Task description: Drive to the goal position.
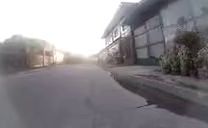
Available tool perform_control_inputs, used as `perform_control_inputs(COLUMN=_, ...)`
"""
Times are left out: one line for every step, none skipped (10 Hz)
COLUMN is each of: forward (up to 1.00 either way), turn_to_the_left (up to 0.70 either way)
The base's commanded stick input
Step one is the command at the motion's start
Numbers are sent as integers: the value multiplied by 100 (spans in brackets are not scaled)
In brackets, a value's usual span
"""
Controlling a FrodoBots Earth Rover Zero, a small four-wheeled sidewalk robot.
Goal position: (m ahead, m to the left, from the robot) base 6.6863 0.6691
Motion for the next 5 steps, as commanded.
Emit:
perform_control_inputs(forward=100, turn_to_the_left=1)
perform_control_inputs(forward=100, turn_to_the_left=1)
perform_control_inputs(forward=100, turn_to_the_left=1)
perform_control_inputs(forward=100, turn_to_the_left=1)
perform_control_inputs(forward=100, turn_to_the_left=1)
